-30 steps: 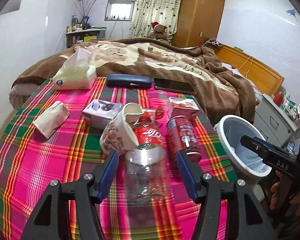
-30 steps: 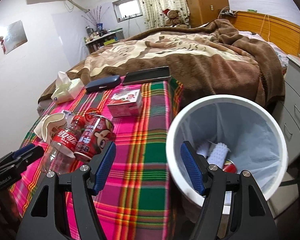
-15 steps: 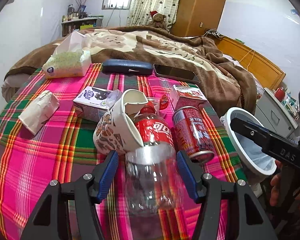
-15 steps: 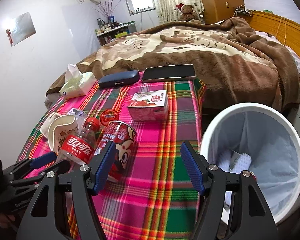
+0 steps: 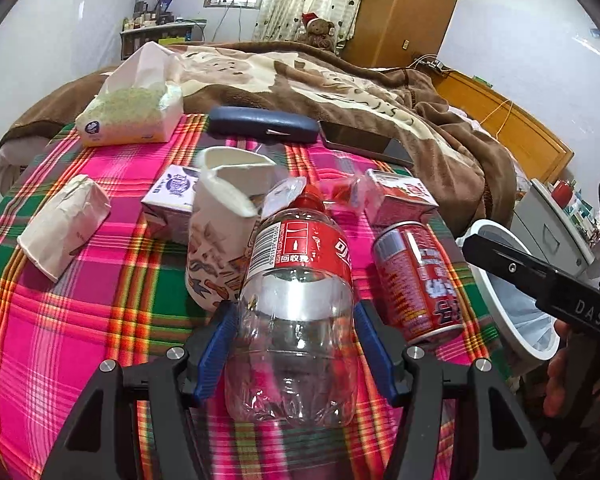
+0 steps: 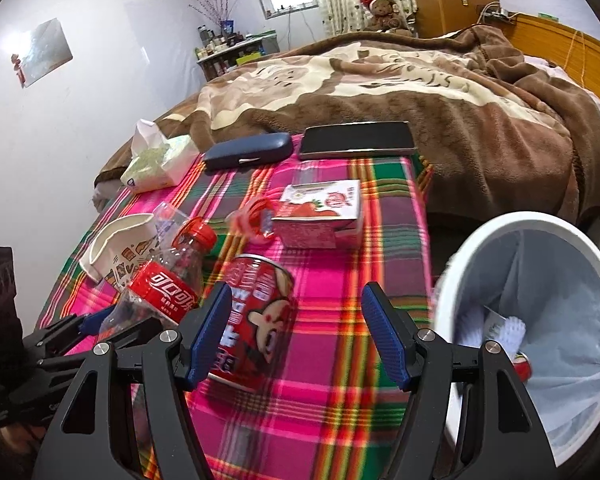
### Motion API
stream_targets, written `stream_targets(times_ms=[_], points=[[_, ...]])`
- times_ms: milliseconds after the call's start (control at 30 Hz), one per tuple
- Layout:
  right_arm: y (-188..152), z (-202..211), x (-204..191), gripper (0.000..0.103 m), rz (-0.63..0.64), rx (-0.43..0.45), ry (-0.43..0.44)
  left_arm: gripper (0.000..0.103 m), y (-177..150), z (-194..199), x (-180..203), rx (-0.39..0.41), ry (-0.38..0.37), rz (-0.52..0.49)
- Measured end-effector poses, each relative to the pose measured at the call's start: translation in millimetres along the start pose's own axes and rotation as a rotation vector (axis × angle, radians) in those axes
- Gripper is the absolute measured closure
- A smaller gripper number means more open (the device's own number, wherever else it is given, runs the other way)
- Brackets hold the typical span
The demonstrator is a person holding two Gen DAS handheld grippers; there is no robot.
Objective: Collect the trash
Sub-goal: 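Grasp the clear plastic bottle with the left tool while the right tool grasps the red milk can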
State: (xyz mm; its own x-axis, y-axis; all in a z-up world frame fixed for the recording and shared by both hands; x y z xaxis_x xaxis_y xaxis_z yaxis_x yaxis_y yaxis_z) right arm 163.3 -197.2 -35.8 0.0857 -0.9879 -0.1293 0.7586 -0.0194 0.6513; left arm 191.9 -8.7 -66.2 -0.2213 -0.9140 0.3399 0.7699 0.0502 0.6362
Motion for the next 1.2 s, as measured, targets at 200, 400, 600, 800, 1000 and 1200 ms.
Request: stream_targets(times_ms=[200, 400, 600, 800, 1000, 1200], points=[[-2.7, -11.9, -14.0, 0.034, 0.018, -0.036, 0.013, 0.042, -0.5, 9.6, -18.6, 0.018, 0.006, 0.036], [-6.5, -25.5, -24.2, 0.034, 0.042, -0.090, -0.001, 0.042, -7.6, 21.8, -31.3, 0.034, 0.013, 0.060], [-11.7, -28.3, -26.3, 0.036, 0.050, -0.101, -0.008, 0.042, -12.2, 29.1, -34.6, 0.027, 0.025, 0.056], [-14.1, -21.4, -28.9, 0.047, 0.127, -0.071, -0.039, 0.042, -10.6, 26.8, -29.2, 0.011, 0.003, 0.051], [-16.4, -16.6, -20.2, 0.047, 0.134, -0.078, -0.048, 0.036, -0.2, 18.4, -23.3, -0.005, 0.022, 0.023], [-16.9, -16.6, -14.5, 0.047, 0.114, -0.086, -0.030, 0.034, 3.9, -1.0, -19.7, -0.073, 0.049, -0.022]])
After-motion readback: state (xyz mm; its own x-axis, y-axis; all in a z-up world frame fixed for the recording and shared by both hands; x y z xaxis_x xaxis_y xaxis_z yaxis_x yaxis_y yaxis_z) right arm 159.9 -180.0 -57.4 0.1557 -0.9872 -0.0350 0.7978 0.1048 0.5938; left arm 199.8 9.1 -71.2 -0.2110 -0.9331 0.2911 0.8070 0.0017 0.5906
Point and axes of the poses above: each gripper's, at about its wrist camera, not at the fingertips, and z roughly against the way its jaws point, x to its right, y to its top, the point moved 5 cm from there along -z, roughly the way its jaws point, and after that the axes turned 9 degrees about -y, right-handed, at the moved point
